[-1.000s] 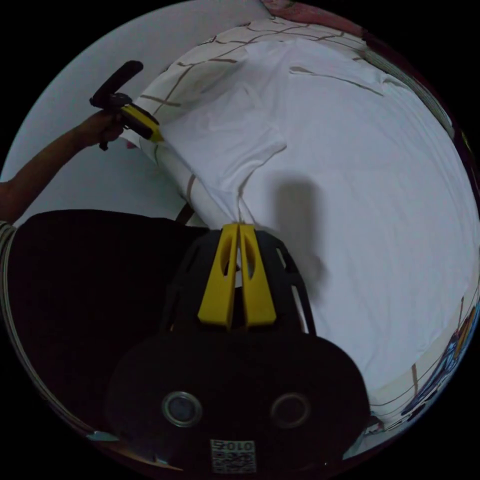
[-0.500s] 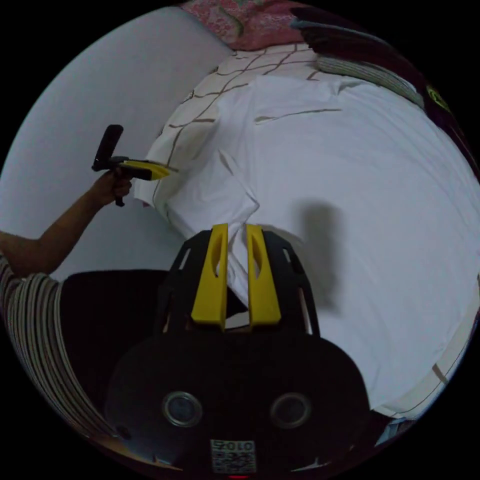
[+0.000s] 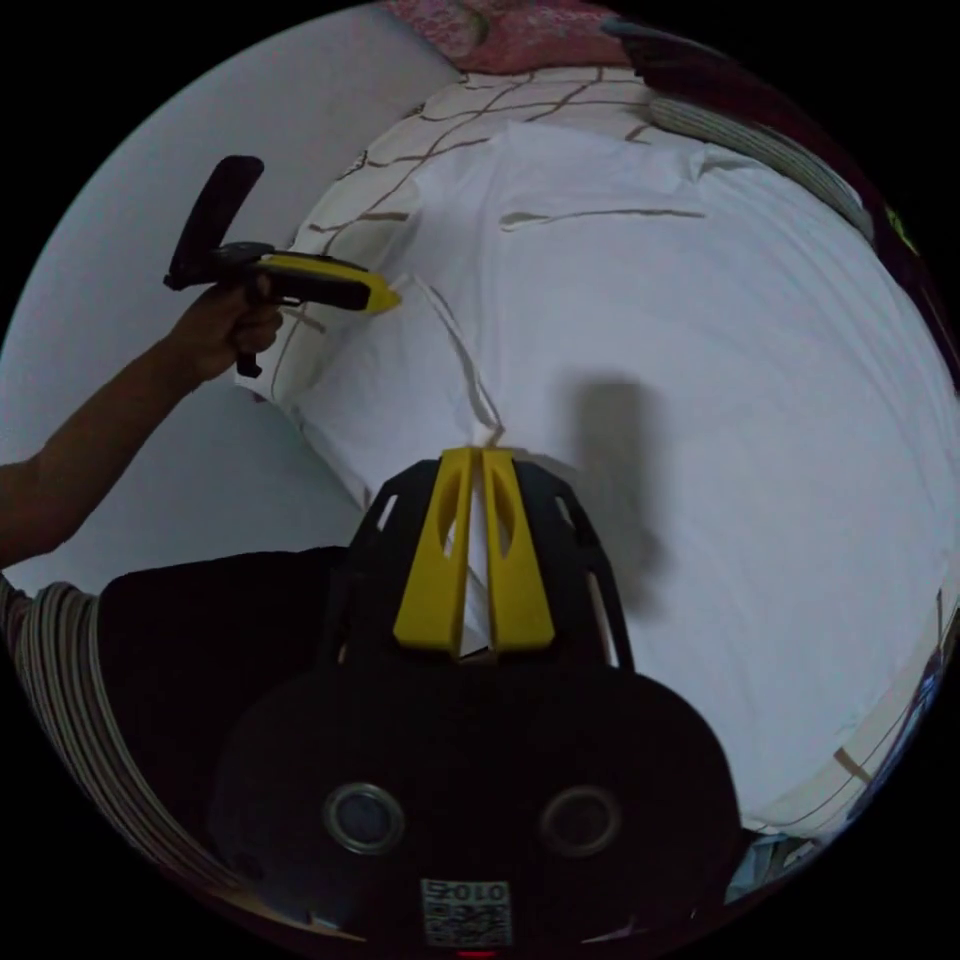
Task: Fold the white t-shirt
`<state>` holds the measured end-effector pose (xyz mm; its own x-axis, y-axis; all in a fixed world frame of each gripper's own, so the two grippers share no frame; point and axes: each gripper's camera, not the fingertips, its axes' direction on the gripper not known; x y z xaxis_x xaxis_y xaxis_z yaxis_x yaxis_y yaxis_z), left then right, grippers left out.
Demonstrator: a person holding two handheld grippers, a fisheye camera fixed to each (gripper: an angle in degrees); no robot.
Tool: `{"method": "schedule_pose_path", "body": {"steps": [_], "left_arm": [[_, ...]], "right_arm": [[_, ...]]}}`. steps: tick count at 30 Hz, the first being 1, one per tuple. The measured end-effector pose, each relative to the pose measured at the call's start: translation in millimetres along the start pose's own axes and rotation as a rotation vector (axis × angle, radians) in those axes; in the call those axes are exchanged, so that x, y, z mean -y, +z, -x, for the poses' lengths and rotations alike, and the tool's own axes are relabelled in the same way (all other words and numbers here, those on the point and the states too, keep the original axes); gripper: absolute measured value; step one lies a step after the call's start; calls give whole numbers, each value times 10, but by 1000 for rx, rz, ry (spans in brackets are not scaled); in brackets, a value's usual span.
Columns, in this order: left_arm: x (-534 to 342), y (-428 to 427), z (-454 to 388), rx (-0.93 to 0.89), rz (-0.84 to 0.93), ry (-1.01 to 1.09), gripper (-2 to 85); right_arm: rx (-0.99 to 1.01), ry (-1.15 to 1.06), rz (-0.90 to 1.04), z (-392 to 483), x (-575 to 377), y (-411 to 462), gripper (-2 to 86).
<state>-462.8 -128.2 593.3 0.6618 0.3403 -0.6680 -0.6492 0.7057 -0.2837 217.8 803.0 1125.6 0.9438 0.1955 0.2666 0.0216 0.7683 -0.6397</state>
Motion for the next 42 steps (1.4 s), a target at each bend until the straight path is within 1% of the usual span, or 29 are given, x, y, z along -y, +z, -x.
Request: {"method": "schedule_pose_path", "body": {"steps": [4, 5, 7, 9, 10, 12, 14, 17, 19, 21, 23, 24, 25, 27, 28, 30, 32, 33, 35, 36, 38, 42], "left_arm": [[-167, -17, 125, 4, 2, -101, 34], [-238, -102, 129, 33, -38, -128, 37], [-367, -274, 91, 77, -119, -145, 42], [-498, -400, -3, 90, -171, -121, 46], [-566, -423, -90, 67, -180, -78, 48], [-644, -355, -237, 24, -144, -3, 51], [-733, -140, -400, 41, -25, 72, 53], [-847, 87, -376, 44, 68, 38, 54], [-903, 125, -282, -7, 62, -12, 54], [-928, 66, -214, -44, 45, -55, 55], [-975, -122, -258, 14, -38, -26, 55], [-987, -151, -270, 28, -47, -19, 55], [-1003, -151, -271, 41, -29, -11, 56], [-1013, -42, -212, 13, 64, -16, 56], [-1038, -15, -160, -19, 65, -36, 56], [-1071, -97, -114, -40, 31, -68, 57], [-1164, -358, -143, 30, -92, -74, 58], [-1200, -418, -140, 55, -115, -90, 59], [-1384, -576, -27, 114, -159, -216, 62], [-1441, -601, 17, 114, -166, -257, 64], [-1691, -686, 178, 98, -195, -411, 68], [-1958, -705, 312, 68, -181, -564, 72]], "right_arm": [[-24, 32, 20, 97, 16, 86, 54], [-30, 39, 10, 121, 16, 68, 55], [-124, 37, -56, 277, -13, -55, 59], [-188, 14, -114, 429, -51, -145, 61], [-178, -29, -137, 544, -63, -169, 61], [-133, -114, -118, 730, -43, -126, 62], [-126, -179, -67, 903, 1, -16, 62], [-127, -188, 16, 1032, 85, 199, 61], [-91, -166, 73, 1052, 129, 307, 59], [-91, -171, 55, 1136, 138, 248, 57], [-119, -204, 14, 1274, 119, 165, 55], [-125, -224, 9, 1359, 105, 150, 54], [-137, -230, 34, 1423, 102, 188, 54], [-160, -217, 103, 1475, 112, 313, 54], [-152, -208, 125, 1500, 120, 381, 53], [-132, -178, 115, 1577, 153, 358, 52], [-148, -202, 41, 1743, 154, 237, 51], [-170, -226, -13, 1866, 130, 154, 49], [-190, -250, -35, 2024, 94, 91, 49], [-194, -265, -27, 2112, 63, 83, 49], [-212, -282, -7, 2229, 8, 91, 49], [-213, -315, 8, 2466, -119, 91, 48]]}}
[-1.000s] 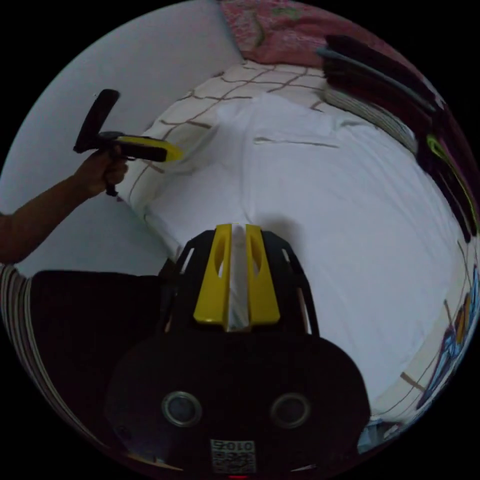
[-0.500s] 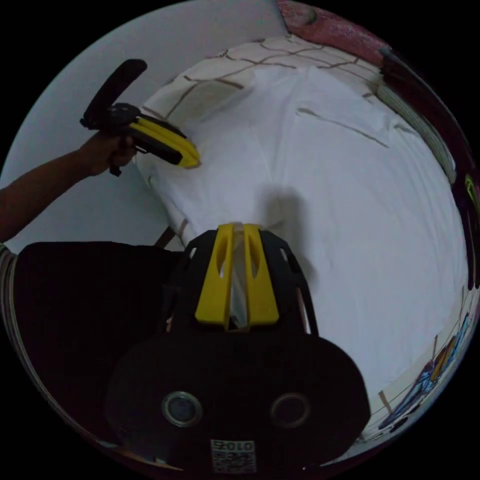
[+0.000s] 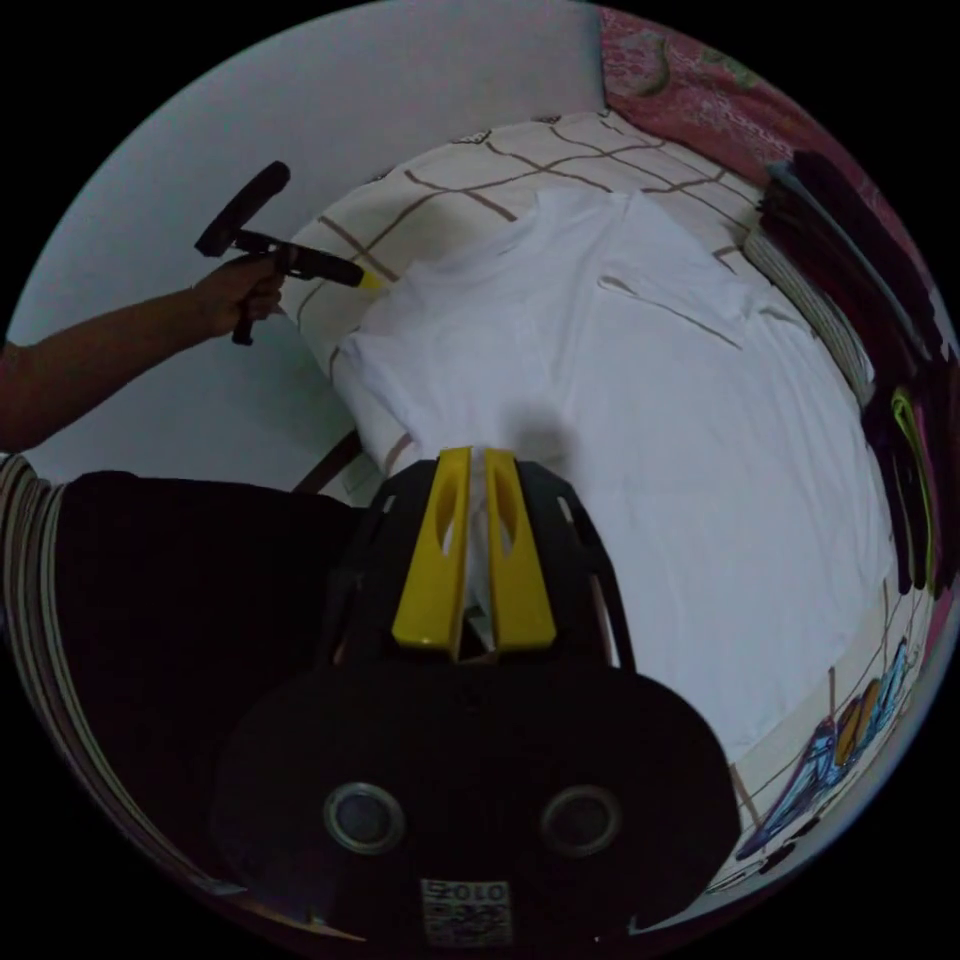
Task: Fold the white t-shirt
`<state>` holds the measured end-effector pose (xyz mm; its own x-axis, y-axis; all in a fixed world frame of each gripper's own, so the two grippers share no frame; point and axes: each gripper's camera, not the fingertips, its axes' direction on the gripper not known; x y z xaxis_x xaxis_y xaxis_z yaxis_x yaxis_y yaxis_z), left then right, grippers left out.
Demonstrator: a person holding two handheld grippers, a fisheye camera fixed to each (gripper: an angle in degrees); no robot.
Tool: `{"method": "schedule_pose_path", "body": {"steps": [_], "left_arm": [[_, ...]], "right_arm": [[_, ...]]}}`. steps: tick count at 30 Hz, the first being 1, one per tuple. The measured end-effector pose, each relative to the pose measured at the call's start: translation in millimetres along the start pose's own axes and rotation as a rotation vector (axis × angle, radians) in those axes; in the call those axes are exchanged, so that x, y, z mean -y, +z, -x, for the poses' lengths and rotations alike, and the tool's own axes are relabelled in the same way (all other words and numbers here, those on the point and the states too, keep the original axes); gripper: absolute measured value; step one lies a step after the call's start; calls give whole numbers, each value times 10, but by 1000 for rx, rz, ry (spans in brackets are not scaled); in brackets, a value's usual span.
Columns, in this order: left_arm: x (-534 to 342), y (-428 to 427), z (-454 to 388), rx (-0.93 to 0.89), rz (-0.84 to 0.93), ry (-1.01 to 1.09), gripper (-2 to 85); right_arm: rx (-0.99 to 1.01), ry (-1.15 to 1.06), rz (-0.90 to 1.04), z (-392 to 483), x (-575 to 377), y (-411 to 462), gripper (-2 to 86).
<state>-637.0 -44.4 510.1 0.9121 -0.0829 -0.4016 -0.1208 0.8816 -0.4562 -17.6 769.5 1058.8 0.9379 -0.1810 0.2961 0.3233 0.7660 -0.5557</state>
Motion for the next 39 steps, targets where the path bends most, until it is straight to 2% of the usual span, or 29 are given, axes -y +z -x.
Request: {"method": "schedule_pose_path", "body": {"steps": [3, 9, 13, 18, 24, 30, 35, 39], "left_arm": [[-69, 88, 65, -13, 45, -80, 70], [-128, -165, -13, 72, -44, -182, 60], [-197, -598, -267, 137, -179, -73, 59], [-90, -849, -451, 225, -168, 37, 63], [510, -999, -358, 198, -133, 118, 76], [1624, -1025, -300, 111, -79, 313, 92], [2655, -979, -663, 8, -14, 510, 107], [3122, -729, -1047, 31, 68, 637, 120]], "right_arm": [[22, -38, 4, 182, -19, -2, 48], [-78, -126, -11, 614, -136, -100, 48], [-73, -94, -31, 846, -258, -40, 52], [-57, -27, -101, 1186, -196, -7, 53], [-105, 50, -148, 1631, 159, 115, 55], [-181, 164, -168, 2080, 800, 531, 66], [-166, 212, -85, 2381, 1420, 954, 74], [-206, 247, -12, 2596, 1716, 1273, 81]]}}
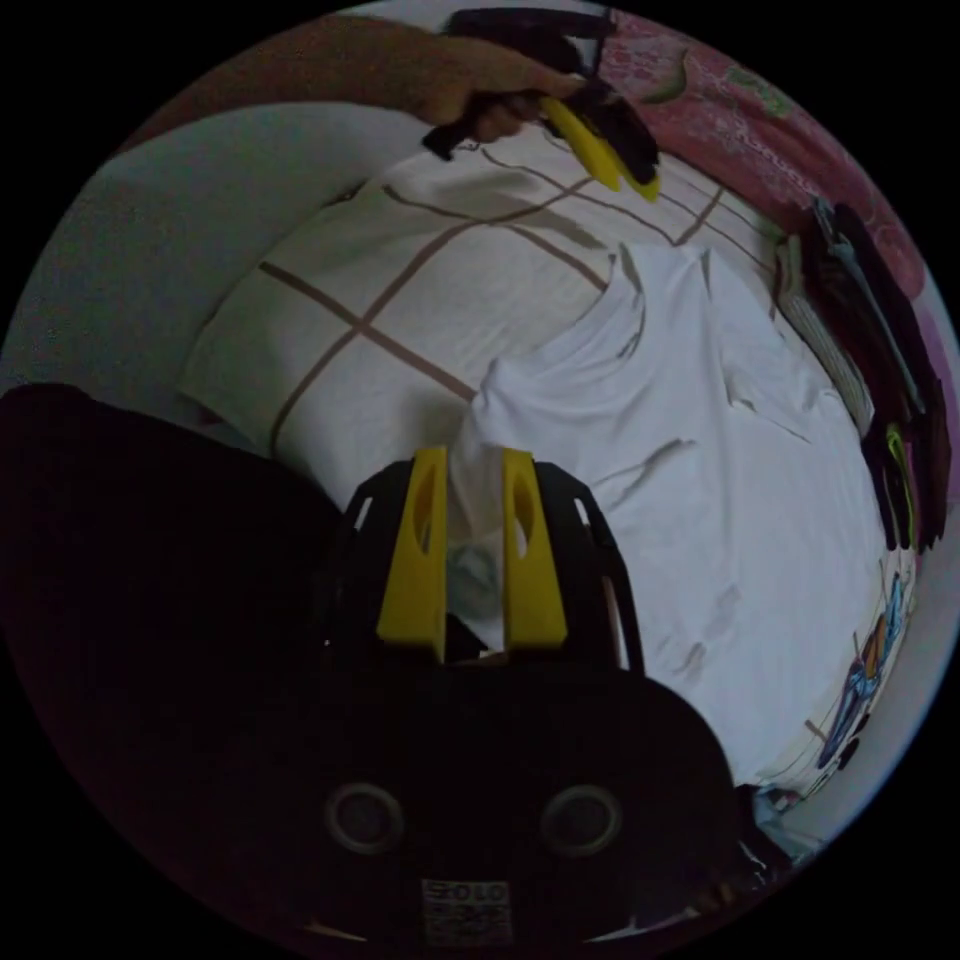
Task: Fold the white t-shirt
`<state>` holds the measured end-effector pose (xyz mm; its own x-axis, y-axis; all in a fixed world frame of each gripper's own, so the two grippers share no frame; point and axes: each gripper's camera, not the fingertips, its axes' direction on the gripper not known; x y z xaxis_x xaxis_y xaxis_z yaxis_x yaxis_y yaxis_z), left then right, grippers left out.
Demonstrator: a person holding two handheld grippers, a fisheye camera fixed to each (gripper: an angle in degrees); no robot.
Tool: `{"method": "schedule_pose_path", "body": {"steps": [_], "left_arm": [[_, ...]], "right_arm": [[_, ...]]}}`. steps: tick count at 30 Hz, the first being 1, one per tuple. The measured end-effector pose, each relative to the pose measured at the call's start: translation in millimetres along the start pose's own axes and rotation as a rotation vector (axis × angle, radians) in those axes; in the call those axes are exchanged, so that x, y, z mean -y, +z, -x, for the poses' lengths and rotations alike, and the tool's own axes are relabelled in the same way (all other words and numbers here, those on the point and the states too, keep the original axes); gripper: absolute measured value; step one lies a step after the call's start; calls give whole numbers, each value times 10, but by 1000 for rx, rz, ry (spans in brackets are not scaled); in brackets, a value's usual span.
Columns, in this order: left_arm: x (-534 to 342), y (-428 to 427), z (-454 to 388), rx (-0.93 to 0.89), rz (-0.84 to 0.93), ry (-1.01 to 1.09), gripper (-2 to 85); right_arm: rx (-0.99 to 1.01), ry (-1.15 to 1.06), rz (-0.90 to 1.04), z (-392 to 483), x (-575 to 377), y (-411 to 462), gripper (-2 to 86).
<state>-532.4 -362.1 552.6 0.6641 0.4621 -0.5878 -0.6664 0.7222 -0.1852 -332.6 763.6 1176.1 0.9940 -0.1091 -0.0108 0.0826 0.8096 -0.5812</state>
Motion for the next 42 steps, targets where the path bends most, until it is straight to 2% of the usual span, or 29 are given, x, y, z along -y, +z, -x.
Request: {"method": "schedule_pose_path", "body": {"steps": [5, 10, 18, 27, 35, 42], "left_arm": [[597, 326, 99, -48, 121, 18, 138], [970, 425, 151, -94, 145, 60, 143], [1534, 446, 206, -143, 149, 88, 141], [2301, 596, 92, -216, 242, 114, 122], [2790, 776, -99, -297, 374, 101, 55], [3271, 751, -365, -344, 404, 109, 16]], "right_arm": [[-77, 20, 20, 221, 36, 196, 88], [-95, 110, 48, 221, 17, 413, 97], [-144, 57, 102, 196, -189, 711, 78], [-58, 138, 88, -245, -795, 716, 39], [17, 202, 48, -640, -1440, 679, 37], [121, 271, -32, -1127, -2174, 590, 37]]}}
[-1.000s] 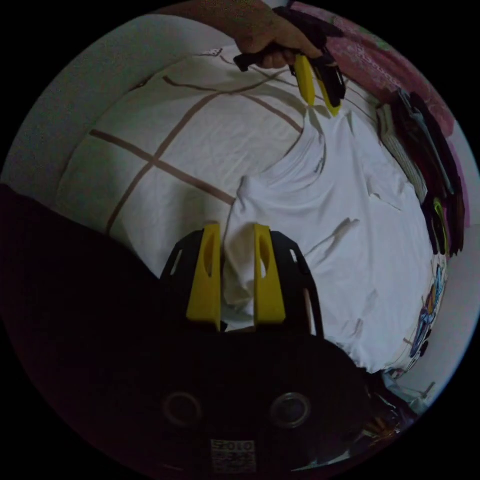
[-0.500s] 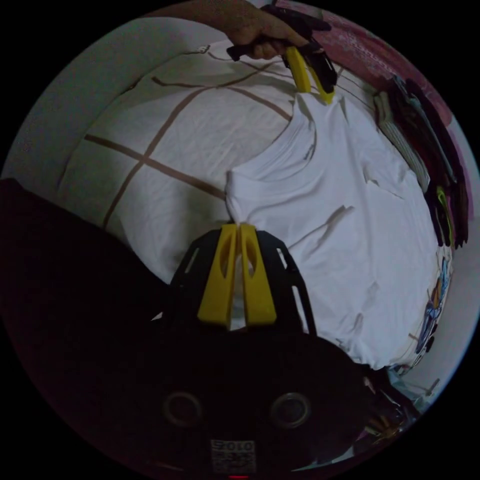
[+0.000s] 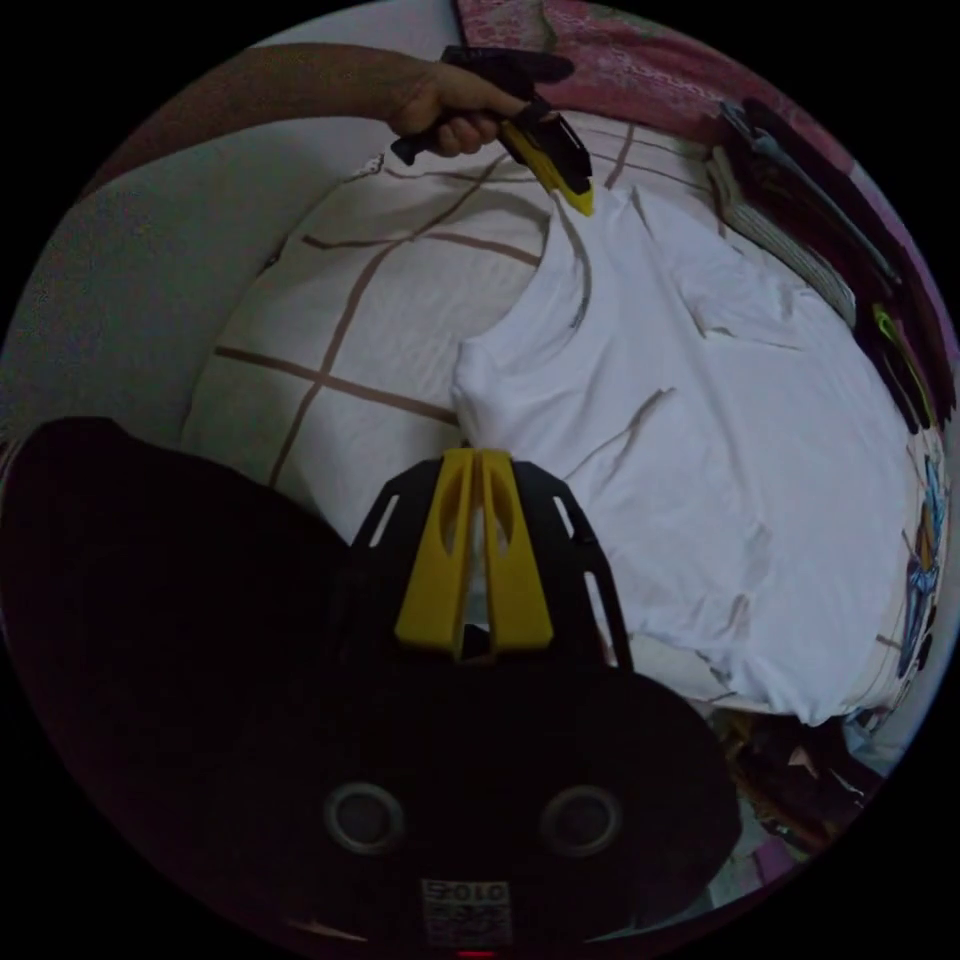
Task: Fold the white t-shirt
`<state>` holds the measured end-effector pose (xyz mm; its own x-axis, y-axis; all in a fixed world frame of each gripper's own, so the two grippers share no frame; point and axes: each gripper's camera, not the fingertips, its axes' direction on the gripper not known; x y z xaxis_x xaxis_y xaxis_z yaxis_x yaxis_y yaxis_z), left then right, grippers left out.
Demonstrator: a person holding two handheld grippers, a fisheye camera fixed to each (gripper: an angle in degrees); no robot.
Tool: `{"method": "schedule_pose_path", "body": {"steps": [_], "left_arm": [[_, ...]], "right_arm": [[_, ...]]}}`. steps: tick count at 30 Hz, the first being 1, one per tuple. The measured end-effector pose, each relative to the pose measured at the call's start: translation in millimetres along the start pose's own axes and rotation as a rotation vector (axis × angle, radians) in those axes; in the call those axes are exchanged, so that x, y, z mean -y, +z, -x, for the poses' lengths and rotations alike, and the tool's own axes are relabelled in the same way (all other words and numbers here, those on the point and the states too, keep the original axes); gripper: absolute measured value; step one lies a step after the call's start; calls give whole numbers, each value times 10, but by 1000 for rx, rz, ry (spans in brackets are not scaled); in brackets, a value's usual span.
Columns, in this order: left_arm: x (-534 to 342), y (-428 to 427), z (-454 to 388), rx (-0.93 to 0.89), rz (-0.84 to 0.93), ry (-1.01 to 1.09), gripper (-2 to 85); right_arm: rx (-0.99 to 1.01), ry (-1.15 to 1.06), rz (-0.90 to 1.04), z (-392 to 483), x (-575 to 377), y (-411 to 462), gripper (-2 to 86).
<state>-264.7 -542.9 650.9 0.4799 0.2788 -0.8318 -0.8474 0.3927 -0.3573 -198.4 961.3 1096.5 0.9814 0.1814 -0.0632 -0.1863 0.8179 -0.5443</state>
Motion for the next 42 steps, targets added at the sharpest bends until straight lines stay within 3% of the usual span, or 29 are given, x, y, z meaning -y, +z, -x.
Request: {"method": "schedule_pose_path", "body": {"steps": [8, 15, 20, 25, 33, 36, 38, 42], "left_arm": [[727, -270, -726, -50, 1, 51, 7], [1718, -276, -1902, 25, 10, 129, 6], [2807, 277, -2862, 148, 125, 170, 8], [3581, 1068, -3191, 297, 266, 105, 9], [4043, 1651, -3316, 401, 308, 51, 32], [4059, 1772, -3369, 397, 318, 111, 67], [4052, 1835, -3415, 302, 340, 162, 98], [3870, 1659, -3591, 262, 208, 303, 124]], "right_arm": [[205, 111, -158, -996, -880, -363, 34], [404, 320, -368, -2529, -2074, -828, 42], [479, 465, -422, -3644, -2865, -852, 41], [548, 597, -358, -4637, -3509, -520, 30], [553, 555, -272, -5168, -3859, -268, 21], [531, 565, -246, -5236, -3968, -212, 23], [497, 561, -228, -5244, -4011, -206, 27], [318, 596, -245, -5202, -4185, -353, 45]]}}
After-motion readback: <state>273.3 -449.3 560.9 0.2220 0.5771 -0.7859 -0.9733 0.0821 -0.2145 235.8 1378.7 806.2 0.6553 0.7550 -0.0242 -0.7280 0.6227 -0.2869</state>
